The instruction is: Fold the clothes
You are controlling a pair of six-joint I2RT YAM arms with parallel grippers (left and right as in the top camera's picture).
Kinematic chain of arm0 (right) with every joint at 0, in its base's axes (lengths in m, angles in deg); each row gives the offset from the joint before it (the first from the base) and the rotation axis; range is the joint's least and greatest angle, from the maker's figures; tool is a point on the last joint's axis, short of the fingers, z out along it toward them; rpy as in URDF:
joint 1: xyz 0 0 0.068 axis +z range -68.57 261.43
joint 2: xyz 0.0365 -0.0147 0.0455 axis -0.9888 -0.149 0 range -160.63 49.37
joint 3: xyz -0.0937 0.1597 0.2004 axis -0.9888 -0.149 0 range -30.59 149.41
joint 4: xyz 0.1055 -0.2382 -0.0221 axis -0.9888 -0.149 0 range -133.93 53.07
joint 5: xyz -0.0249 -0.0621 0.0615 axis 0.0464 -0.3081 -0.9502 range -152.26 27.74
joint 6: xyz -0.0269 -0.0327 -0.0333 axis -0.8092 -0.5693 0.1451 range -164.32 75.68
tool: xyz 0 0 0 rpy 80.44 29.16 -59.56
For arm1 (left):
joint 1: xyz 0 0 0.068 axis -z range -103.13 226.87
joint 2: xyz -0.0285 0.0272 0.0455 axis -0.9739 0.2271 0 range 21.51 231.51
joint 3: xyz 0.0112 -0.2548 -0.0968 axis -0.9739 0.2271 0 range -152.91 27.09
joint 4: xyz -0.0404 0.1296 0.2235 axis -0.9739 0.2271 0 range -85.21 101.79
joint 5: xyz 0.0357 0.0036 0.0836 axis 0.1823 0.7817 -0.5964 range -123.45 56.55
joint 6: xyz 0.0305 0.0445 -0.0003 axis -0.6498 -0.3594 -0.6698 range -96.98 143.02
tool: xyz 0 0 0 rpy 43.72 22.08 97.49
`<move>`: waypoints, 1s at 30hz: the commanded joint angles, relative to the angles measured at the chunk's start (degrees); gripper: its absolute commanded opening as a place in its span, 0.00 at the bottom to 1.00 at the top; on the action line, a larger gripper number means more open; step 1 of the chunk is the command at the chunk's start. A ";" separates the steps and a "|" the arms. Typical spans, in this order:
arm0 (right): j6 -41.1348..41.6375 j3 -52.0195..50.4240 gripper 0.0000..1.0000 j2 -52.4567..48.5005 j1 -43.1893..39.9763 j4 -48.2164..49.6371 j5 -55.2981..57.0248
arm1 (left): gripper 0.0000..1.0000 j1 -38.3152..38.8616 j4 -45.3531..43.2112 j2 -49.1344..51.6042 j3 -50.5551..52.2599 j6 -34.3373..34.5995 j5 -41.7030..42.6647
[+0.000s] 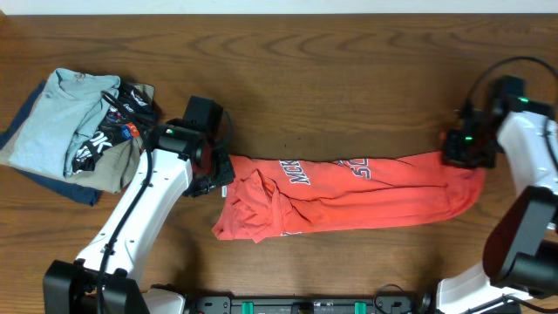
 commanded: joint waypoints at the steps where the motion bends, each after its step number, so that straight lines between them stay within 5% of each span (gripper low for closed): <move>1: 6.56 0.76 0.01 1.49 5.46 -1.97 -1.01 | 0.41 0.07 0.11 -0.63 -0.59 -0.74 -0.02; 23: 20.81 -0.17 0.04 1.49 29.94 -4.00 -2.78 | 0.41 0.07 0.15 -0.63 -0.59 -0.76 -0.02; 25: 20.81 -0.17 0.13 1.49 31.45 -3.98 -4.87 | 0.41 0.07 0.15 -0.63 -0.59 -0.76 -0.02; 28: 20.81 -0.17 0.43 1.49 33.27 -4.00 -6.84 | 0.42 0.07 0.15 -0.63 -0.59 -0.76 -0.02; 30: 20.00 -0.17 0.46 1.49 34.14 -4.15 -6.91 | 0.41 0.07 0.15 -0.63 -0.59 -0.76 -0.02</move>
